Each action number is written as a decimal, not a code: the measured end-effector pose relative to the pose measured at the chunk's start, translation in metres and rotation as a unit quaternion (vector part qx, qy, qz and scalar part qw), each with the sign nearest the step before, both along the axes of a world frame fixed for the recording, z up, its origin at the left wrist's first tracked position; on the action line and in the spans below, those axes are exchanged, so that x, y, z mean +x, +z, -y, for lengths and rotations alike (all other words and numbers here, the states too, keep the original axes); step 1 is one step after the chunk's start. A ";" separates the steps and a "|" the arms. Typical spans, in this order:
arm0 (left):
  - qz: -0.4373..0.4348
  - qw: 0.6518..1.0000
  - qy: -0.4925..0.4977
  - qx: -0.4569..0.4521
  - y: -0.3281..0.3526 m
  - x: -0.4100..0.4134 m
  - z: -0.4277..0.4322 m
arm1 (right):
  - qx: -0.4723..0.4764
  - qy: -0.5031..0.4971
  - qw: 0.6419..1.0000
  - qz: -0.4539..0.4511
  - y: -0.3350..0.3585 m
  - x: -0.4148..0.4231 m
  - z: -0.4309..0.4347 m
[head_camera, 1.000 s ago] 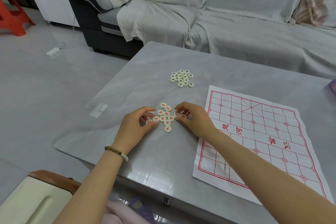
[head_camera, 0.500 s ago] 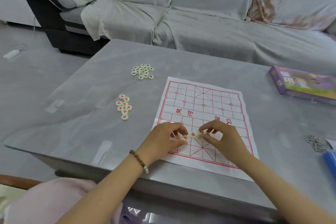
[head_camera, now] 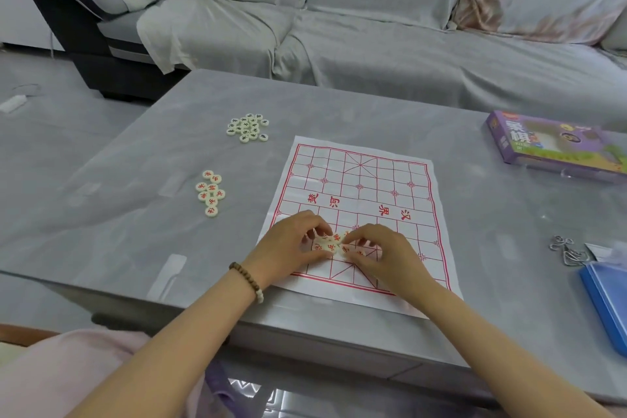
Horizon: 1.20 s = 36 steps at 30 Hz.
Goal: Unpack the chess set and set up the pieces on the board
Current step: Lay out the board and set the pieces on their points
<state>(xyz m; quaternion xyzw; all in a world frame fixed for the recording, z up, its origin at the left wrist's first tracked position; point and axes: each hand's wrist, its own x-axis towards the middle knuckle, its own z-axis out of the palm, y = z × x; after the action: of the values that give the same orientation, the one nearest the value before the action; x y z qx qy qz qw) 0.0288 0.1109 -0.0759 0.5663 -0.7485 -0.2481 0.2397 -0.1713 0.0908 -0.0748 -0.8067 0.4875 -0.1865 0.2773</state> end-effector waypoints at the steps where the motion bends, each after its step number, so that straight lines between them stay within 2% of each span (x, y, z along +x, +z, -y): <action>1: 0.008 1.000 0.001 -0.007 0.000 0.007 0.000 | 0.001 -0.002 1.000 0.017 0.002 0.001 0.002; 5: 0.032 0.997 0.057 -0.029 0.003 0.056 0.003 | 0.001 -0.006 0.998 0.059 0.017 0.029 0.020; 9: 0.030 0.978 0.189 -0.079 -0.009 0.130 0.010 | 0.006 0.047 0.998 0.038 0.017 0.095 0.039; 11: 0.027 0.972 0.222 -0.072 -0.017 0.159 0.014 | 0.005 0.091 0.996 0.017 0.010 0.131 0.046; 14: 0.026 0.975 0.217 -0.027 -0.024 0.183 0.023 | 0.007 0.136 0.991 -0.001 0.002 0.176 0.050; 19: 0.009 0.981 0.194 -0.014 -0.026 0.195 0.029 | -0.033 0.116 0.993 0.003 -0.012 0.216 0.051; 26: -0.056 0.982 0.174 -0.055 -0.023 0.199 0.018 | -0.077 0.123 0.989 0.013 -0.019 0.214 0.058; 36: -0.018 0.986 0.157 -0.046 -0.021 0.209 0.010 | -0.058 0.142 0.988 -0.012 -0.015 0.217 0.067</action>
<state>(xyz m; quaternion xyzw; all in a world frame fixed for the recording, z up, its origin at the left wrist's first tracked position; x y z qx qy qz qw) 0.2380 0.1014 -0.0973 0.6605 -0.6565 -0.1829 0.3150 0.0460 0.0239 -0.0893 -0.8849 0.3593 -0.1634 0.2475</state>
